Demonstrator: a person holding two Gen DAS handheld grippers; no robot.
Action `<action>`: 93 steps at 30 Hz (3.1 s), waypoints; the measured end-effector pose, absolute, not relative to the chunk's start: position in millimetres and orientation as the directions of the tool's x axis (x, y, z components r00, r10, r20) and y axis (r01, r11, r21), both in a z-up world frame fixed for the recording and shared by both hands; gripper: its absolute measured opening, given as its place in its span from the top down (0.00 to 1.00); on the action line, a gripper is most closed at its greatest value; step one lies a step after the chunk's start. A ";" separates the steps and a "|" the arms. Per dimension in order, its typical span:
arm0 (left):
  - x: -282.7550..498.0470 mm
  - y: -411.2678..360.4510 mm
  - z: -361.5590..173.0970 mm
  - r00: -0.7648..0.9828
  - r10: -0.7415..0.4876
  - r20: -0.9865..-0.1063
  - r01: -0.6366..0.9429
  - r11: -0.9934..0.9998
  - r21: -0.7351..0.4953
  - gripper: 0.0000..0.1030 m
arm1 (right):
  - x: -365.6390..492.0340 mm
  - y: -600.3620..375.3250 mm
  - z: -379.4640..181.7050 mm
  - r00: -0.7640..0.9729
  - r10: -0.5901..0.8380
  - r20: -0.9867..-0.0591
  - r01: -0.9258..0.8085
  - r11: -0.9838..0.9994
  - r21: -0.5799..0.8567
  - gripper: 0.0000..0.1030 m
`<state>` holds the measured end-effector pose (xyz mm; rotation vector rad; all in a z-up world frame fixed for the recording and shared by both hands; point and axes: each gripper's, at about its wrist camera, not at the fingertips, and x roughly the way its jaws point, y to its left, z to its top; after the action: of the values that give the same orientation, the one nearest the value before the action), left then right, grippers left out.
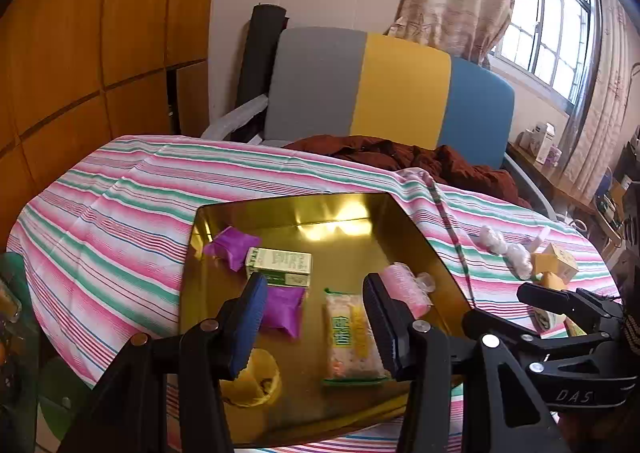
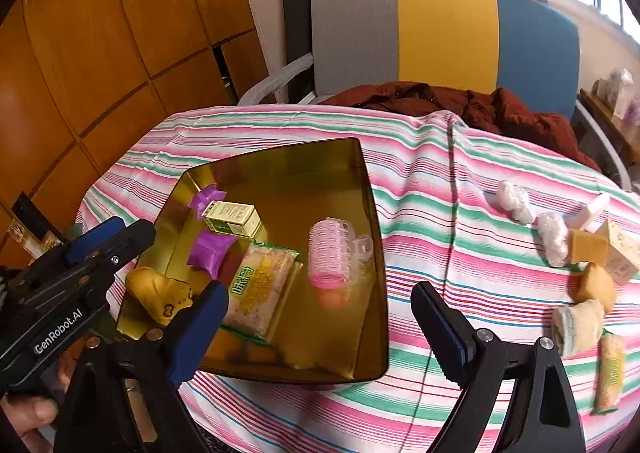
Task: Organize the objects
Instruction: 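Move both tools back over the remaining items, then grasp the beige sock with the left tool while the right tool grasps the cream box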
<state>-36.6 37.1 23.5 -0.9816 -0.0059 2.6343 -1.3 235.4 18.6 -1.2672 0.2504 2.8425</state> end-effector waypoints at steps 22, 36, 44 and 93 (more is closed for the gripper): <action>-23.7 69.8 10.1 -0.643 0.361 -0.675 -0.400 -0.910 -0.106 0.51 | 19.4 281.6 6.2 -0.666 0.021 -0.745 -0.206 -0.966 0.157 0.04; -5.8 111.8 10.2 -0.555 0.473 -0.685 -0.569 -0.816 -0.103 0.51 | 49.0 391.5 6.6 -0.598 0.167 -0.784 -0.418 -0.899 0.128 0.04; 8.6 150.2 10.0 -0.487 0.531 -0.694 -0.672 -0.735 -0.090 0.51 | 84.9 479.5 5.7 -0.535 0.284 -0.795 -0.585 -0.804 0.106 0.04; 21.0 397.6 -80.4 -0.093 0.594 -0.799 -0.934 -0.331 -0.137 0.45 | 140.0 574.9 -35.8 -0.602 0.102 -0.792 -0.728 -0.477 0.492 0.00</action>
<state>21.0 397.6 -80.4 -0.9610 0.5003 1.6854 140.0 574.9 -35.8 -0.9674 1.1800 2.1103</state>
